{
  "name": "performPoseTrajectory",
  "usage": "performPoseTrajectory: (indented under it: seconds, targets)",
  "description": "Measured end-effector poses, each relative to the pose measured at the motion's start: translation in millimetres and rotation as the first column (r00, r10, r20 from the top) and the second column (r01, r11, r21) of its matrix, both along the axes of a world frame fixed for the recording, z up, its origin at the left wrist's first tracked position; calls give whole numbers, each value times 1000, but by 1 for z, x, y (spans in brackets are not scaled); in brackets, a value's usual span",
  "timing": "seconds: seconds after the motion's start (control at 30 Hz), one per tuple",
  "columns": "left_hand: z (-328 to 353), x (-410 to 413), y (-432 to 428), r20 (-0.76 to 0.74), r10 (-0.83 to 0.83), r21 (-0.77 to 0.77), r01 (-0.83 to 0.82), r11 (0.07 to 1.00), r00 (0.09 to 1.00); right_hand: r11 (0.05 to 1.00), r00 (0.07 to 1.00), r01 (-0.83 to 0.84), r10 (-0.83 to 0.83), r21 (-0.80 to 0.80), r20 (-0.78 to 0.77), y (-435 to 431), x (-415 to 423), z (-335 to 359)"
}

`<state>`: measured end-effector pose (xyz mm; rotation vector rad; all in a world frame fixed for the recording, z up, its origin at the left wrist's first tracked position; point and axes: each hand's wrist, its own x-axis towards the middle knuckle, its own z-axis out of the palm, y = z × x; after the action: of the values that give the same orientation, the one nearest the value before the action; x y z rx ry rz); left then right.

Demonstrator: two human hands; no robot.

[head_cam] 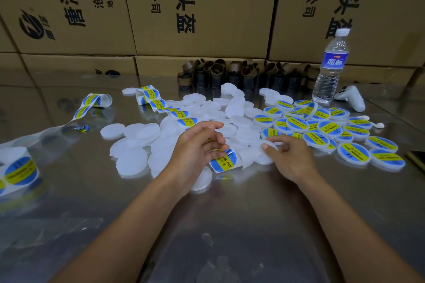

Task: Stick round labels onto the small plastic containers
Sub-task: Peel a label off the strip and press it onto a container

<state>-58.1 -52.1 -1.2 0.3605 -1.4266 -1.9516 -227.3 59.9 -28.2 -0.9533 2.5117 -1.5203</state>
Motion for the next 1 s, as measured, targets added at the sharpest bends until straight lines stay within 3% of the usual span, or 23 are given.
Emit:
performPoseTrajectory:
  seconds: [0.23, 0.37, 0.5, 0.6, 0.77, 1.0]
  targets:
    - [1, 0, 0, 3, 13, 3, -13, 1000, 1000, 992, 995, 79, -84, -96, -54, 0, 6, 3]
    - [1, 1, 0, -2, 19, 8, -18, 1000, 1000, 921, 954, 56, 64, -385, 293, 0, 15, 22]
    - [2, -1, 2, -15, 40, -2, -40, 999, 999, 815, 842, -32, 334, -579, 423, 3, 37, 41]
    - [2, -2, 3, -3, 49, -29, -49, 998, 999, 779, 798, -80, 424, -623, 428, 2, 50, 44]
    - [2, -2, 4, 38, 0, -48, 1, 999, 999, 708, 788, 2, 434, -706, 437, 1, 52, 48]
    - [5, -4, 10, 20, -48, -107, 50, 993, 999, 754, 757, -206, 526, -623, 387, -4, 65, 41]
